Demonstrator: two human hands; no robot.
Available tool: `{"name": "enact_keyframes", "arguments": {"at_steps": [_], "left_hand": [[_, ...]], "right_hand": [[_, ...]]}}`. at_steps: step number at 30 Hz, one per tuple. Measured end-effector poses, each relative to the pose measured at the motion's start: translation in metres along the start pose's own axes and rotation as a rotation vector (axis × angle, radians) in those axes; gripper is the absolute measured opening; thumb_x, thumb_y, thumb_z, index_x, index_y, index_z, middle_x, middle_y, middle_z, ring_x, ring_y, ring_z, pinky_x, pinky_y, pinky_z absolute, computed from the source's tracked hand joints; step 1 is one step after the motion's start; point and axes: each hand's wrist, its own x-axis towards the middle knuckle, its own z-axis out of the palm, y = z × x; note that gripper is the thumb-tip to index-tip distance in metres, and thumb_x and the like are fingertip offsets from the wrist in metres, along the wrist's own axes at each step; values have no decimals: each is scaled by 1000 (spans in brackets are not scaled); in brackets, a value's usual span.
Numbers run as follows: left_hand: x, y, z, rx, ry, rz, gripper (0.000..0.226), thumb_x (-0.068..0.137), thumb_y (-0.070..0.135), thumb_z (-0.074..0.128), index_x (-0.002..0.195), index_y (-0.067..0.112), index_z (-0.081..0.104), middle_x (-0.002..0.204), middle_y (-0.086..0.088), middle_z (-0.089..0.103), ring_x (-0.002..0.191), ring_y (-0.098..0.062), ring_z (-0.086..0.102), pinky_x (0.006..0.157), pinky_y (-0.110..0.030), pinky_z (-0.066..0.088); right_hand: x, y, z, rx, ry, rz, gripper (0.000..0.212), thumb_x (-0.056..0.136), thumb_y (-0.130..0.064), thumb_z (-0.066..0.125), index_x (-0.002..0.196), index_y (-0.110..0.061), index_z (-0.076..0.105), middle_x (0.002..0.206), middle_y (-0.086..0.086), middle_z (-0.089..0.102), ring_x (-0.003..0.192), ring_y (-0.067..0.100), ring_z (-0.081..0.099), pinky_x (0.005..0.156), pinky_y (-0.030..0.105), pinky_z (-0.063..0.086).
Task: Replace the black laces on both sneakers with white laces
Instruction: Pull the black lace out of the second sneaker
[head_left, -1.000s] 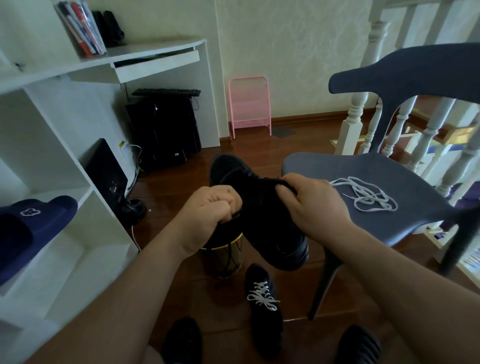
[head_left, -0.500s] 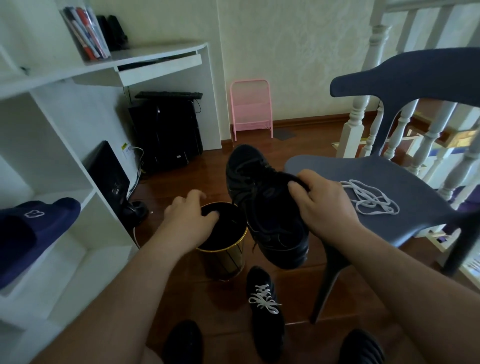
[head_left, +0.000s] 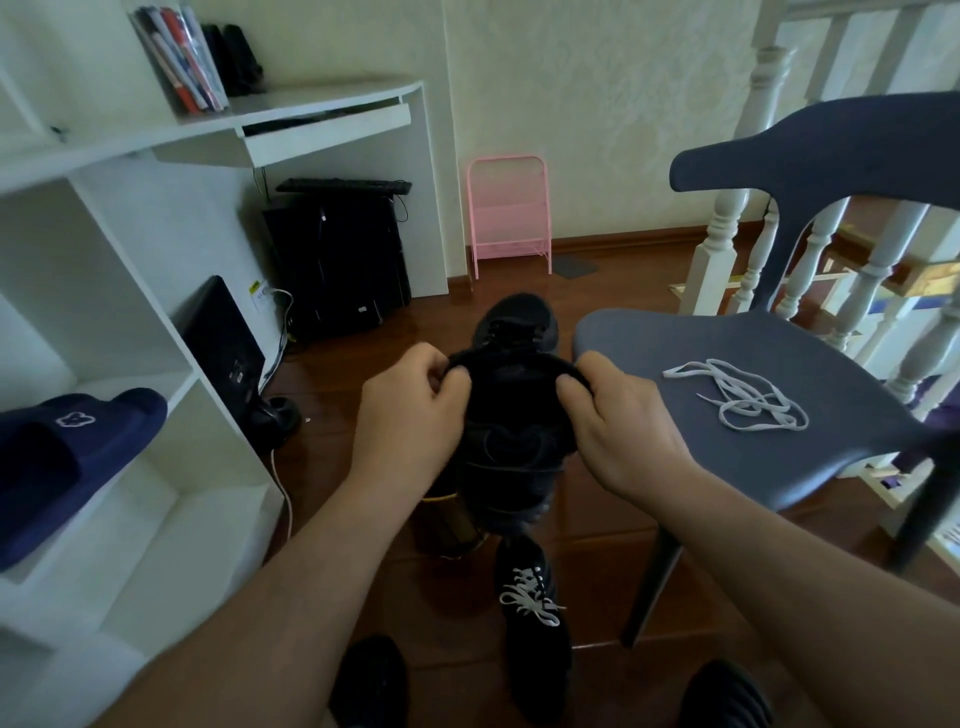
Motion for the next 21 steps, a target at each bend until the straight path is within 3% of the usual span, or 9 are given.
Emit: {"name": "enact_keyframes", "arguments": {"at_steps": [2,4,6,8,10,12,16,18,21], "left_hand": [[5,-2,-5,-104,91,-49,18,101,34,59,86,27,64,74,5,64,67,-7,60,56,-23,43],[9,-6,-6,-238,162,-120,17,100,33,60,85,27,66,76,3,66,69,-11,62,60,-32,49],[11,-10,-5,-332,167,-155,16,98,36,61,86,28,68,81,-2,69,75,-18,66,68,-43,54],[8,-13,-3,-276,80,-104,18,99,40,63,85,28,66,79,-4,66,70,-11,63,66,-35,53],[2,-15,-1,-112,-2,-24,27,100,40,64,78,25,61,68,0,56,59,-4,53,55,-17,39],[-1,-14,0,-9,-13,2,36,101,39,64,70,24,54,60,6,49,56,-3,49,49,-16,35],[-3,-13,3,73,-64,73,40,103,40,60,69,21,51,59,4,50,58,-9,51,52,-26,36],[-7,-9,4,134,-96,176,37,104,42,59,72,23,55,63,4,54,61,-9,53,56,-35,41],[-12,-3,5,154,-117,271,31,104,43,57,77,27,57,70,9,56,66,-6,54,55,-32,42]], "right_hand": [[1,-4,7,162,-15,123,33,107,-34,46,81,-14,45,74,10,58,65,30,62,57,46,49],[6,-8,16,400,-11,292,29,104,-31,46,87,-9,52,82,17,62,69,40,68,57,52,59],[9,-12,21,578,-46,399,27,101,-27,46,96,-1,54,82,19,60,66,46,69,55,54,59],[14,-7,24,541,-83,406,28,98,-28,47,95,-1,51,78,16,56,65,44,61,56,53,57],[13,-3,19,343,-166,343,26,97,-32,50,91,-7,50,79,13,56,68,31,54,58,43,47],[12,-1,14,159,-184,248,20,93,-37,54,95,-18,55,91,5,60,76,20,57,63,34,44],[6,-17,9,92,44,-47,16,95,-29,57,108,-31,67,105,-15,56,94,3,54,78,19,42],[5,-16,13,9,89,-178,18,99,-26,59,110,-29,72,110,-14,61,102,7,55,87,19,41],[6,-11,19,-87,70,-237,20,98,-26,64,116,-28,73,115,-12,63,108,12,57,95,26,46]]}}
